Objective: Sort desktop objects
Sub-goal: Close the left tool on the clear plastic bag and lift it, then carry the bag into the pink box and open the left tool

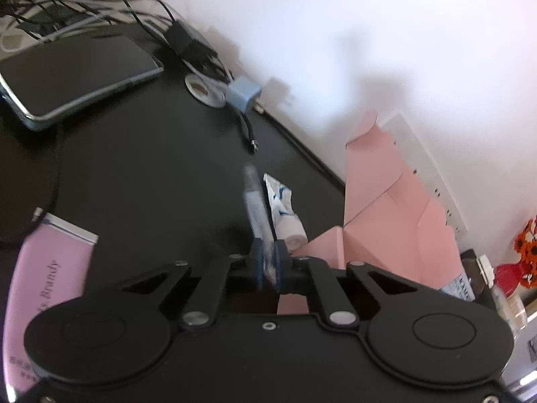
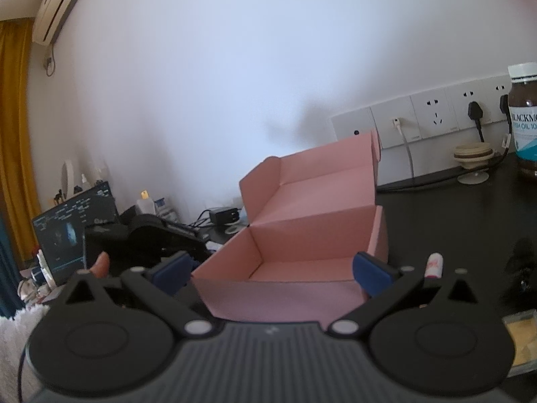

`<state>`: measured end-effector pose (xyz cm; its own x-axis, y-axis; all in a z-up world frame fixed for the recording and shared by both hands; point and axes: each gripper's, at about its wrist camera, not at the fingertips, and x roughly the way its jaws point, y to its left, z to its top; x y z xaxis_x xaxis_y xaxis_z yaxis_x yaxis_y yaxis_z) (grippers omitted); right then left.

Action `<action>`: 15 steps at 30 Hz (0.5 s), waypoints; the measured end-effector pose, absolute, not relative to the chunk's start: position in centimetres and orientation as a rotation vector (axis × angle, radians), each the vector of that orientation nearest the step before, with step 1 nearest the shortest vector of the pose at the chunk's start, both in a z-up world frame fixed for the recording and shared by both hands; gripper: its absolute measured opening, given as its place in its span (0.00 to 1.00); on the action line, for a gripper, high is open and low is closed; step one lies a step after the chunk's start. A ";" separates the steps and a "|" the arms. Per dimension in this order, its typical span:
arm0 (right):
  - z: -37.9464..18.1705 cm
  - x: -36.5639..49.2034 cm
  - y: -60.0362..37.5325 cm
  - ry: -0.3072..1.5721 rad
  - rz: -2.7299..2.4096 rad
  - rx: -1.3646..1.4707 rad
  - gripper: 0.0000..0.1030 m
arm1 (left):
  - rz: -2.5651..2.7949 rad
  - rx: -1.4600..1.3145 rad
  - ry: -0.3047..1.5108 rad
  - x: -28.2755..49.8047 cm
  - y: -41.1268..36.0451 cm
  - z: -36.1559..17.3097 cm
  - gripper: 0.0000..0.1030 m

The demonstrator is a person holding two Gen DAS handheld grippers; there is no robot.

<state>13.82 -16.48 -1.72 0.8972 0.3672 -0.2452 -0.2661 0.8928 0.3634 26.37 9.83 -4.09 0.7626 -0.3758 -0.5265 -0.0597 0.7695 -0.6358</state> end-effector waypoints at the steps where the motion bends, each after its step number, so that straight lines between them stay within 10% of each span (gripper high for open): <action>1: -1.7 13.8 -16.5 0.315 0.335 0.330 0.99 | -0.181 -0.667 0.677 26.0 9.9 -3.7 0.04; 15: -1.9 13.8 -16.7 0.311 0.341 0.351 0.99 | -0.207 -0.445 0.509 20.1 9.7 2.5 0.03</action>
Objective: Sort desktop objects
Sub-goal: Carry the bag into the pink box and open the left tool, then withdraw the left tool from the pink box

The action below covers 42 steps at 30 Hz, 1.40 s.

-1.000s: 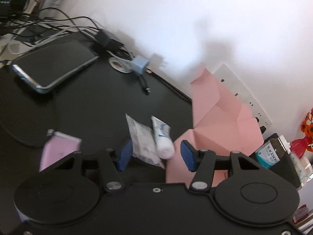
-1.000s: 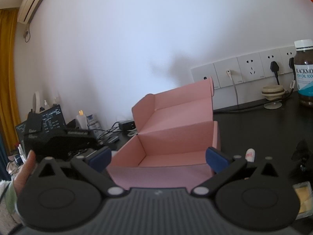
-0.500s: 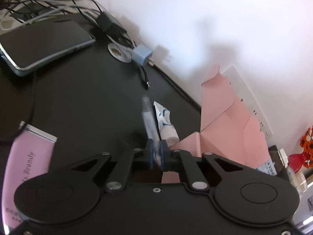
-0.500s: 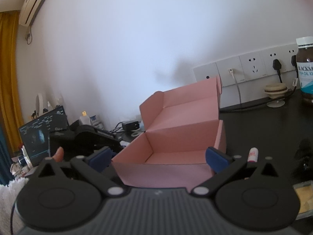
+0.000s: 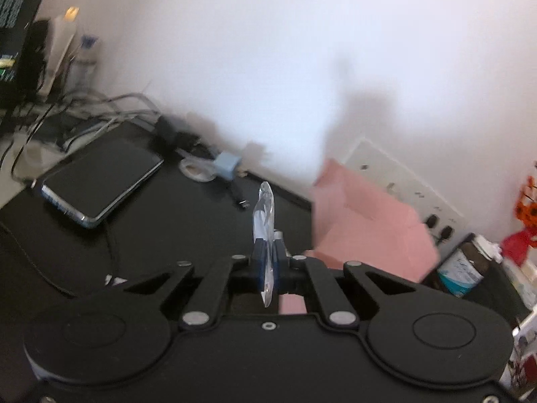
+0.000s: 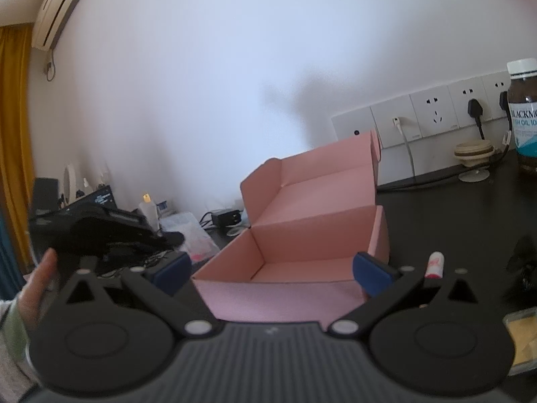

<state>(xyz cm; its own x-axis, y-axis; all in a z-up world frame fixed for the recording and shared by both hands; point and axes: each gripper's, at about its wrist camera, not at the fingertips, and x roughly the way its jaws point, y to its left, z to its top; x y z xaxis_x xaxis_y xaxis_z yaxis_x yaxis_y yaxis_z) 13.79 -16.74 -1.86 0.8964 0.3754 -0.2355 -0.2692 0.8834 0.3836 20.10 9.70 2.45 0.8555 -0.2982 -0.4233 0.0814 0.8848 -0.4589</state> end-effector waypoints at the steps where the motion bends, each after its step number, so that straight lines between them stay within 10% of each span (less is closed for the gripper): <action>1: -1.9 13.8 -16.8 0.310 0.343 0.354 0.99 | -0.227 -0.436 0.500 19.7 9.3 2.9 0.03; 24: -2.0 14.0 -17.1 0.306 0.352 0.374 0.99 | -0.277 -0.182 0.685 22.3 0.4 0.0 0.04; 42: -2.0 13.8 -17.2 0.305 0.356 0.378 0.99 | -0.037 -0.149 0.629 24.0 7.7 0.7 0.10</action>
